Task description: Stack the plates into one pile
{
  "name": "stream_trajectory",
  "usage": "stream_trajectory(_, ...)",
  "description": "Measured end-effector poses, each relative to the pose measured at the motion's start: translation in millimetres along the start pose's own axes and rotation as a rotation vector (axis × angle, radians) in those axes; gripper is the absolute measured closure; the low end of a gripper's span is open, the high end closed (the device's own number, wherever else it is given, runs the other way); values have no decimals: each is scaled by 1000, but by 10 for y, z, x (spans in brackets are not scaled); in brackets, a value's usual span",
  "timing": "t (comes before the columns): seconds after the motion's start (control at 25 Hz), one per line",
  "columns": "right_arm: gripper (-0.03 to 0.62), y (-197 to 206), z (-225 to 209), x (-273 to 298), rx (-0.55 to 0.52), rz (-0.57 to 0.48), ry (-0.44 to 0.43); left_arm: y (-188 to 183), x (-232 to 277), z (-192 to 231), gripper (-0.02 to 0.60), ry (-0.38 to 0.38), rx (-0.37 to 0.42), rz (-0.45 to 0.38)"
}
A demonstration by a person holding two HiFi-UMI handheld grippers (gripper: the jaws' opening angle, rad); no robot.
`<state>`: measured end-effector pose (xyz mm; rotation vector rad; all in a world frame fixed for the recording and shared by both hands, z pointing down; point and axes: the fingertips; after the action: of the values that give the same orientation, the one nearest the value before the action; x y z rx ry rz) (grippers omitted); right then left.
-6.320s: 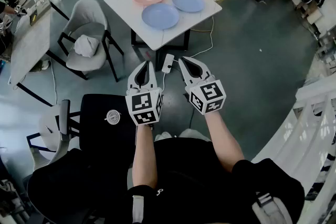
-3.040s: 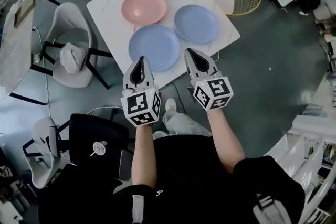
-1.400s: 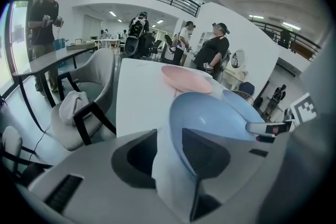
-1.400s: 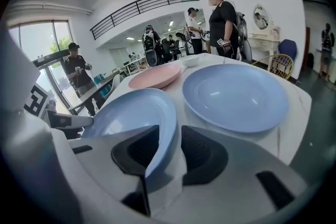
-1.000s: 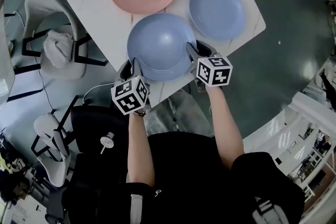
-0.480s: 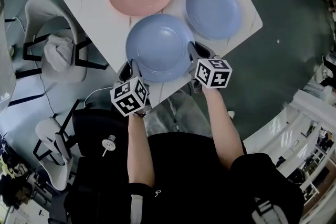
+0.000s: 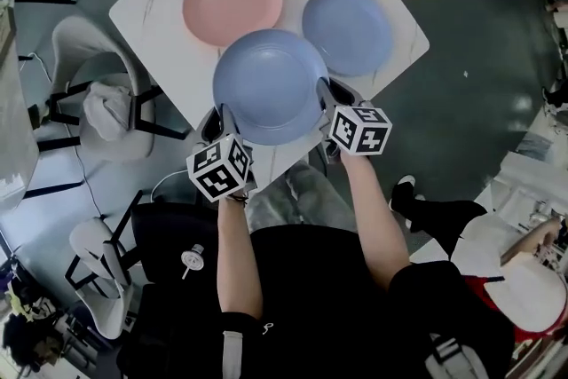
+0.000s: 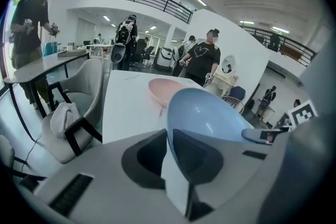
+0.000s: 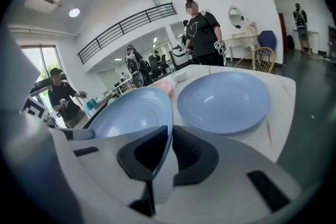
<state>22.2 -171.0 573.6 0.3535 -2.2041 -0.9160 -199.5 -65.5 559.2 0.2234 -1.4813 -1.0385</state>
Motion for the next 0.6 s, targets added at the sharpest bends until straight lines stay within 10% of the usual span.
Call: stream_trajectory(0.6, 554, -558, -355, -420, 31, -146, 134, -594, 195, -754, 538, 165, 64, -61)
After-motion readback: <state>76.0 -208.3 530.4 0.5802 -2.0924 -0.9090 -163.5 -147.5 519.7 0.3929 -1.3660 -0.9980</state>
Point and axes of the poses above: the fingertips, and each gripper's own axes: x forward along the fingers, z to its left, y out of its underside, and after that the axes turned 11 degrees about -y, right-handed
